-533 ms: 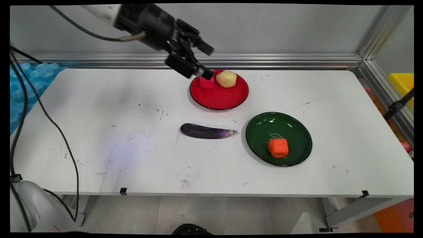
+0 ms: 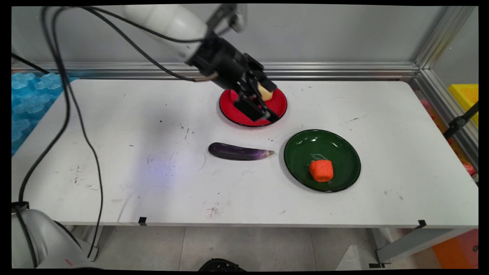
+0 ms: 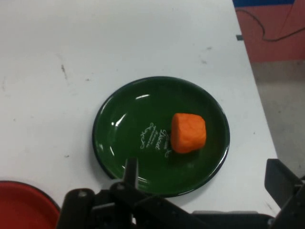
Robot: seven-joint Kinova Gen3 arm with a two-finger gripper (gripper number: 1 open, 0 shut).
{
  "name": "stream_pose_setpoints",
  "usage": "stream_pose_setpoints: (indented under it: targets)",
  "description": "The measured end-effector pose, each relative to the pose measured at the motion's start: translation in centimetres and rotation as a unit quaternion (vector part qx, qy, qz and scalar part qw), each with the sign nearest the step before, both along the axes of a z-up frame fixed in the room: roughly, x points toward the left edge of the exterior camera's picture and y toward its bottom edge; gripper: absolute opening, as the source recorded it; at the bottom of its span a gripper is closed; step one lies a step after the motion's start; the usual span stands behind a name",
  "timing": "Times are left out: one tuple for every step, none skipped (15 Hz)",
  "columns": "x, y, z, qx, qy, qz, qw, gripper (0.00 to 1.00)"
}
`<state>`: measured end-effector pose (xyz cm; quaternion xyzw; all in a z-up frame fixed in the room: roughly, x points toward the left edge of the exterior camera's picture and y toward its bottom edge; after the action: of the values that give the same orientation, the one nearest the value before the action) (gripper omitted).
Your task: Pick up the mandarin from the green plate
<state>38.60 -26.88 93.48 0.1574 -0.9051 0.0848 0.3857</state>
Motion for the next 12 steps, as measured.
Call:
stream_pose_setpoints:
  targets:
    - [-1.1, -0.3, -0.7, 0.000, -0.007, -0.002, 1.0000, 1.00]
    - [-2.0, -0.6, -1.3, 0.001, -0.014, -0.004, 0.9999, 1.00]
    - [-3.1, -0.9, -2.1, 0.001, -0.021, -0.006, 0.9998, 1.00]
    - [-4.3, -1.3, -2.9, 0.000, -0.029, -0.007, 0.9996, 1.00]
    - [-5.1, -1.6, -3.4, 0.000, -0.034, -0.009, 0.9994, 1.00]
    - [-6.0, -2.0, -4.2, 0.000, -0.041, -0.010, 0.9991, 1.00]
    - [-7.0, -2.4, -4.9, 0.000, -0.047, -0.011, 0.9988, 1.00]
    - [-7.8, -2.7, -5.5, 0.001, -0.053, -0.012, 0.9985, 1.00]
    - [-8.8, -3.0, -6.2, 0.002, -0.059, -0.013, 0.9982, 1.00]
    - [-9.7, -3.4, -6.9, 0.003, -0.065, -0.014, 0.9978, 1.00]
    - [-10.6, -3.7, -7.7, 0.004, -0.071, -0.015, 0.9973, 1.00]
    - [-11.4, -4.0, -8.3, 0.005, -0.076, -0.016, 0.9970, 1.00]
